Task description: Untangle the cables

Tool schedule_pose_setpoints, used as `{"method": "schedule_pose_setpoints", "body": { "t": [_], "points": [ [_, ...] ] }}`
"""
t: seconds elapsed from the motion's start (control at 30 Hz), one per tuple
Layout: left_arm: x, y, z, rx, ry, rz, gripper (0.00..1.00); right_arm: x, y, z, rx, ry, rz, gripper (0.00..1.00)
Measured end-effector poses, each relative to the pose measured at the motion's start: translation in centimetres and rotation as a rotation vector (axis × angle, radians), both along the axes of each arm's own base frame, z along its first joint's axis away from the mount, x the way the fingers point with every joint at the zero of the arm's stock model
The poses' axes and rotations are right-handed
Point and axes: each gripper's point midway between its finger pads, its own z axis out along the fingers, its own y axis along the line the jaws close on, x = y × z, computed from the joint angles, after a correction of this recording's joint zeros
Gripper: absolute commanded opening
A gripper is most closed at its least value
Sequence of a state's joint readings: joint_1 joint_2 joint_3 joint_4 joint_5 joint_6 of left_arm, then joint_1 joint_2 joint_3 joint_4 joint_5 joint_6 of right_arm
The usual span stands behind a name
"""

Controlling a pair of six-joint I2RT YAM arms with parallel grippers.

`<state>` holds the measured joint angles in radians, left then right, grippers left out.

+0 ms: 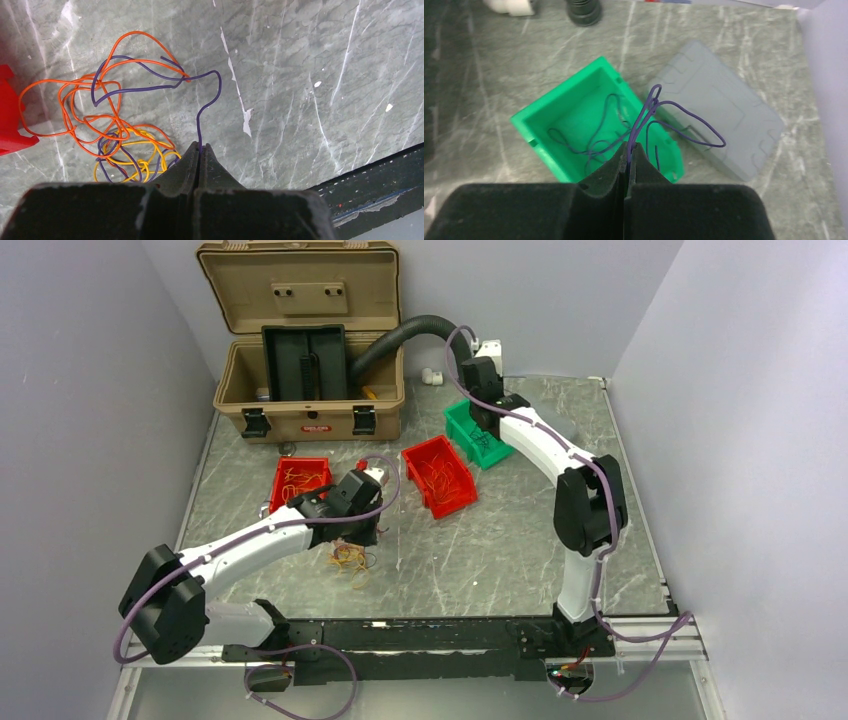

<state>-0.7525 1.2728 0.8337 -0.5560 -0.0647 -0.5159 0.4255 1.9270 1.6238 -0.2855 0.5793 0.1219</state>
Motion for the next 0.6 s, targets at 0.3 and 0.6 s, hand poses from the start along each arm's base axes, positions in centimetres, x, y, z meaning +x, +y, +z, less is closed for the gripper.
{"method": "schedule_pose_setpoints", "body": {
  "t": [0.3, 0.6],
  "points": [
    [0.0, 0.0, 0.1, -0.001, -0.002, 0.000, 0.00, 0.5, 3.4, -5.3, 0.068, 0.120, 0.117, 0.00],
    [0.1, 0.0, 0.9, -0.019, -0.022, 0.001, 0.00, 1.2, 3.3, -9.6, 0.225, 0.272, 0.228, 0.00]
  ]
}}
